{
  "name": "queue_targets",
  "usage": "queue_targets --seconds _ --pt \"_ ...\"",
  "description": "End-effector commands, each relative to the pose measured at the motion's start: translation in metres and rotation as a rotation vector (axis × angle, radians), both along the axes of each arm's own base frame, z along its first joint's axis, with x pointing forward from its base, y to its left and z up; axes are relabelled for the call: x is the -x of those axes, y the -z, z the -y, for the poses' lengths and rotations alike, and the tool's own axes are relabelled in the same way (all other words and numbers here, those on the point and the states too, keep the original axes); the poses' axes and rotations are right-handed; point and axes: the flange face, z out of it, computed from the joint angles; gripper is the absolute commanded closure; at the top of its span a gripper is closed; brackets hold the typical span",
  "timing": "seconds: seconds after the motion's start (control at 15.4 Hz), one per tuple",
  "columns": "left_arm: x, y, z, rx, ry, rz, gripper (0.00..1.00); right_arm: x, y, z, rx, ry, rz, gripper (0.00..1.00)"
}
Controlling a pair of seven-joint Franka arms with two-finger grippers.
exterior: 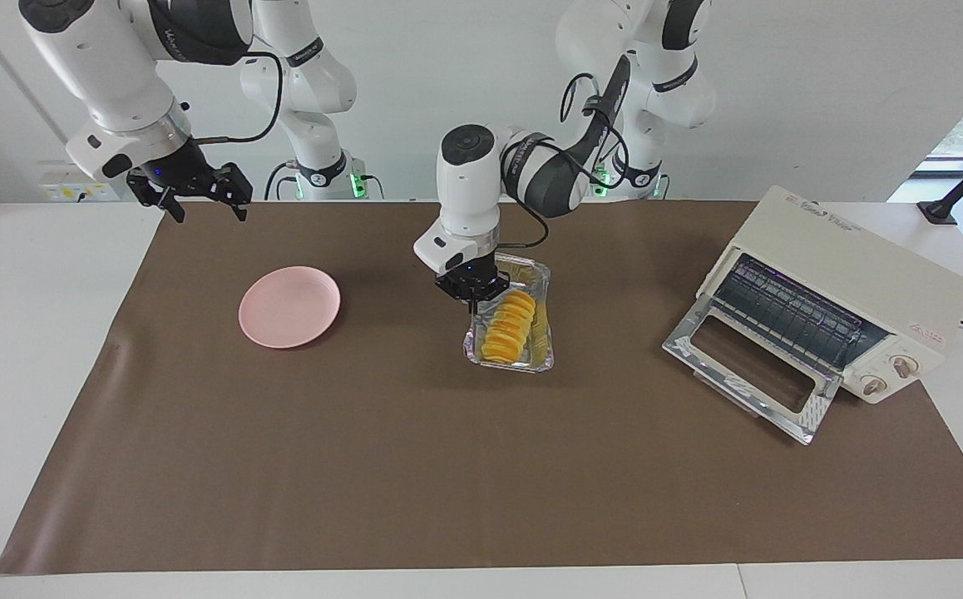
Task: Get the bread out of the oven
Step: 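Pull the foil tray out with the left gripper toward the plate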
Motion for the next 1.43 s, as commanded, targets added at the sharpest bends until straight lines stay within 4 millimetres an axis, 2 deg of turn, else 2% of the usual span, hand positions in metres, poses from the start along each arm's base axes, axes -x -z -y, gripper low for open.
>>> queue_targets --seconds 0.0,0.07,0.13,0.26,0.52,0.59,0.65,0.72,0.85,0.98,1.11,1.24,1.3,1.37 --pt "0.009 0.030 0.036 -0.004 -0.034 0.003 1.00 0.009 0.000 0.000 0.001 -0.026 0.012 0.00" --pt "0.014 0.035 0.044 -0.002 -0.034 0.004 1.00 0.010 0.001 -0.001 0.000 -0.028 0.004 0.00" --pt "0.018 0.053 0.054 -0.018 -0.028 -0.001 1.00 0.011 0.001 -0.001 0.000 -0.027 0.001 0.00" --pt "0.022 0.067 0.068 -0.021 -0.006 0.008 1.00 0.011 0.001 -0.001 -0.001 -0.027 0.001 0.00" --pt "0.020 0.065 0.071 -0.009 0.014 0.045 1.00 0.011 0.001 -0.002 -0.001 -0.024 0.003 0.00" --pt "0.015 0.066 0.067 -0.014 0.012 0.043 0.93 0.010 0.001 -0.002 0.000 -0.023 0.006 0.00" --pt "0.006 0.064 0.060 -0.013 0.010 0.054 0.11 0.010 0.001 -0.002 0.000 -0.021 0.008 0.00" --pt "0.003 0.061 0.058 -0.007 0.020 0.057 0.00 0.010 0.001 -0.002 0.000 -0.021 0.009 0.00" --pt "-0.004 0.043 0.051 0.007 0.027 0.056 0.00 0.009 0.000 -0.002 -0.002 -0.021 0.015 0.00" --pt "-0.023 0.015 0.028 0.043 -0.021 0.025 0.00 0.009 0.000 -0.002 -0.002 -0.021 0.015 0.00" --pt "-0.044 0.000 -0.003 0.065 -0.088 -0.050 0.00 0.007 -0.003 -0.006 -0.002 -0.029 0.021 0.00" --pt "-0.059 -0.039 -0.027 0.116 -0.125 -0.048 0.00 -0.004 -0.018 -0.013 -0.023 -0.039 0.053 0.00" --pt "-0.066 -0.056 -0.048 0.126 -0.121 -0.049 0.00 -0.009 -0.023 -0.019 -0.025 -0.050 0.072 0.00" --pt "-0.072 -0.071 -0.073 0.119 -0.097 -0.060 0.00 -0.012 -0.022 -0.033 -0.026 -0.074 0.087 0.00"
